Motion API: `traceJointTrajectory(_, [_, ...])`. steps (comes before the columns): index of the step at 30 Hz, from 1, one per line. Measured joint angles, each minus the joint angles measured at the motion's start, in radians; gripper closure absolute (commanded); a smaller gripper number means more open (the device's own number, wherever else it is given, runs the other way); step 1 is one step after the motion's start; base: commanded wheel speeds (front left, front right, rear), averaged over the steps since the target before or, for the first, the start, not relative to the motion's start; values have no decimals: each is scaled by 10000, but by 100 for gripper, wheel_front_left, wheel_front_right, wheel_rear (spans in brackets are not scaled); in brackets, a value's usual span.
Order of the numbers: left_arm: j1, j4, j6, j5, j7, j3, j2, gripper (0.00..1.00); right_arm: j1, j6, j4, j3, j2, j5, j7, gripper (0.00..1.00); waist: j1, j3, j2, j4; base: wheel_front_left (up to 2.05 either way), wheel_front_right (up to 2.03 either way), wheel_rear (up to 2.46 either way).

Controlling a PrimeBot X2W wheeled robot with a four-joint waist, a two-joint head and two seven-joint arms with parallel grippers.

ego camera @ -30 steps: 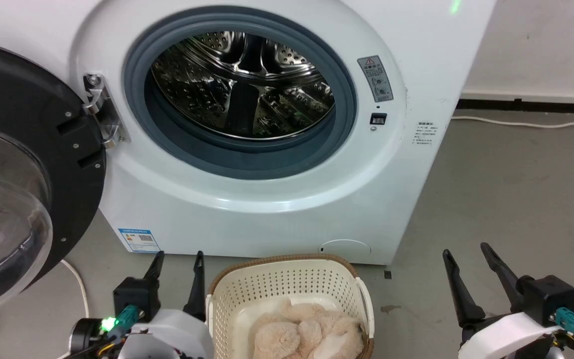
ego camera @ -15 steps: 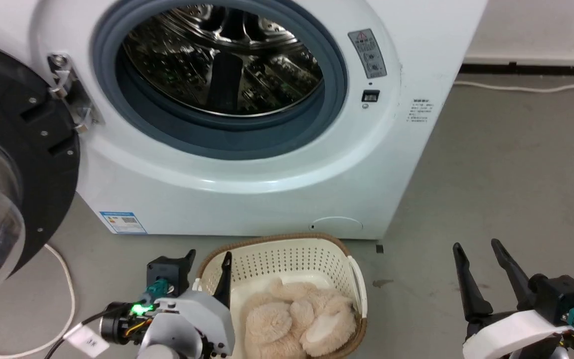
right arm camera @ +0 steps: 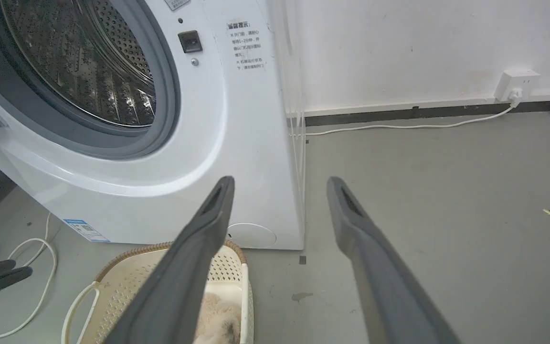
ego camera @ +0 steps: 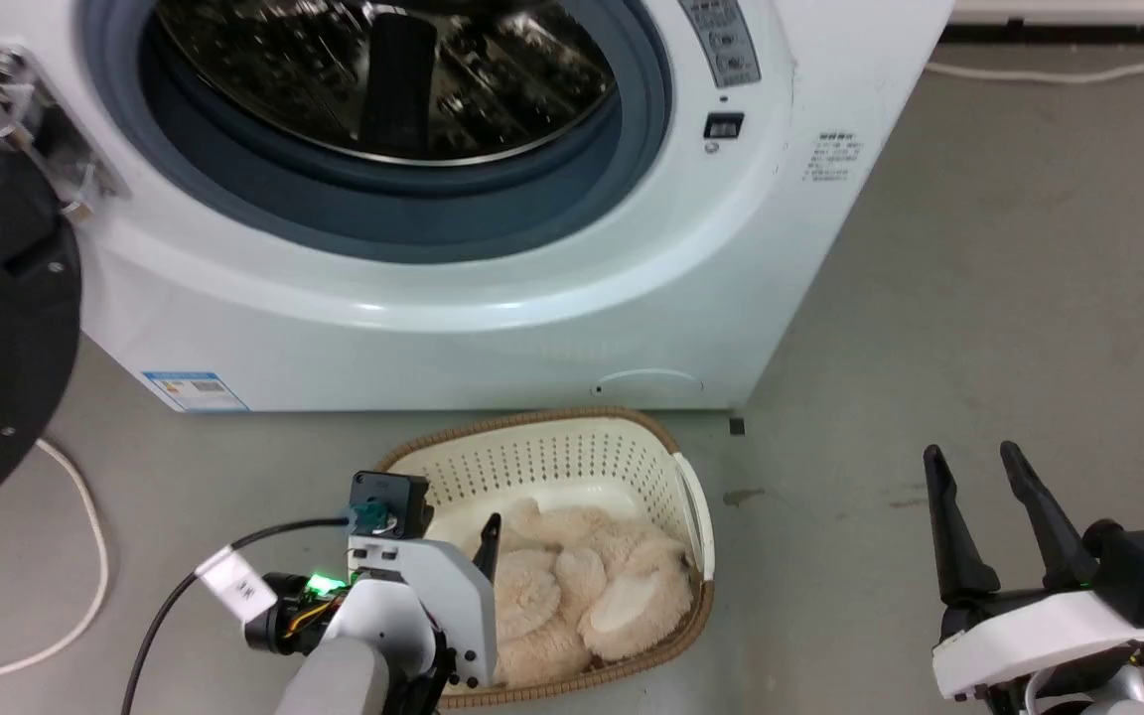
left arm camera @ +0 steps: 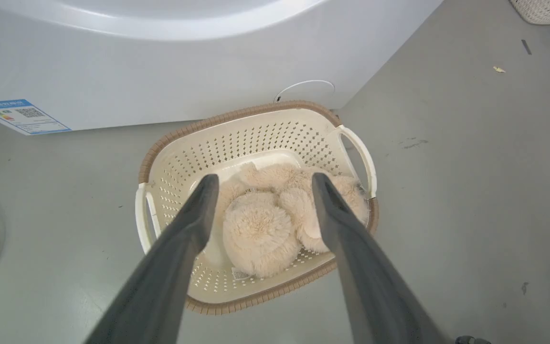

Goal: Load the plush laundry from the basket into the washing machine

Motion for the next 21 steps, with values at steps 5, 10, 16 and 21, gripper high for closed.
traceJointTrajectory(5, [-430,481,2,-295,752,-245,40,0,-191,0,23,-56,0,222,-138,0,0,552,0,-143,0,0,0])
traceJointTrajectory(10, [-672,757,38,-387,1039,-416,90,0,-297,0,27,-117,0,336,-222,0,0,935,0,-232,0,0,0])
traceJointTrajectory(16, [-1068,1266,94,-500,1358,-780,207,0,-509,0,19,-217,0,581,-378,0,0,1681,0,-355,0,0,0])
traceJointTrajectory(21, [-1476,1632,84,-579,1480,-1099,305,0,-681,0,0,-261,0,775,-518,0,0,2251,0,-434,0,0,0])
